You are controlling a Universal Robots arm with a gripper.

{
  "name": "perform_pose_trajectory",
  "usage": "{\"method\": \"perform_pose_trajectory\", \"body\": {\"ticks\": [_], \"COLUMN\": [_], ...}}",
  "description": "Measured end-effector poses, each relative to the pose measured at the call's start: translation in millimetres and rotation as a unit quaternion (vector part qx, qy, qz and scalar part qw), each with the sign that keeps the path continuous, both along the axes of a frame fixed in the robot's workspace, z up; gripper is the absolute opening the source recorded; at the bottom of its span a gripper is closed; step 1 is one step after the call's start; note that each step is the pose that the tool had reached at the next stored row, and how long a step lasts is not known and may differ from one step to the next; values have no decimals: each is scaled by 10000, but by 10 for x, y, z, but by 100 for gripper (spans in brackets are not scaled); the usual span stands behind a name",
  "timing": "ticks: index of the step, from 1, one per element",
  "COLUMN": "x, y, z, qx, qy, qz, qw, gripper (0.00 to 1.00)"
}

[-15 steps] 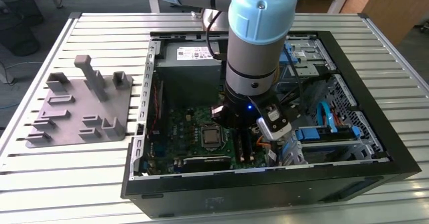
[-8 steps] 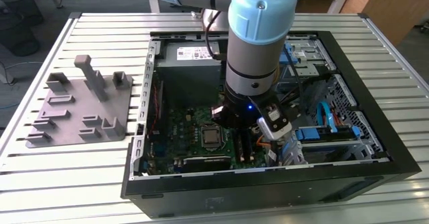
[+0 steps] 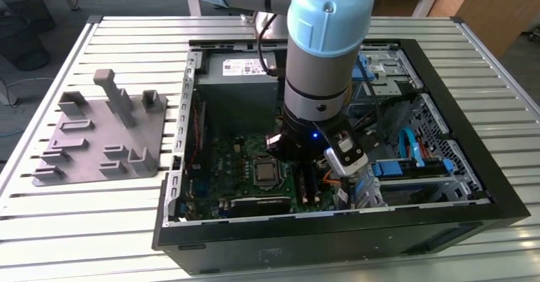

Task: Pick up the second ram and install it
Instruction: 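Insert the second ram into the second slot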

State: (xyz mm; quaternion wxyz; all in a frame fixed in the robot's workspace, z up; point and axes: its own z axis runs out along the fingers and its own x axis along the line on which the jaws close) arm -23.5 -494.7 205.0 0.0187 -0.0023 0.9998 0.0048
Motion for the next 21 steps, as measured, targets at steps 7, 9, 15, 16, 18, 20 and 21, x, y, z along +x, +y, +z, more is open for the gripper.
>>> {"method": "perform_pose_trajectory", "body": {"ticks": [7, 9, 15, 16, 18, 20, 21], "x": [9, 12, 14, 14, 16, 15, 15], "y": [-1, 0, 0, 0, 0, 0, 0], "z": [-3, -8, -15, -16, -18, -17, -16], "qx": [-3, -2, -2, -1, -1, 0, -1], "qy": [2, 1, 1, 0, -2, 0, 0], "qz": [0, -1, -19, -20, -20, -22, -24], "qw": [10000, 10000, 10000, 10000, 10000, 10000, 10000], "gripper": [14, 14, 14, 14, 15, 21, 21]}}
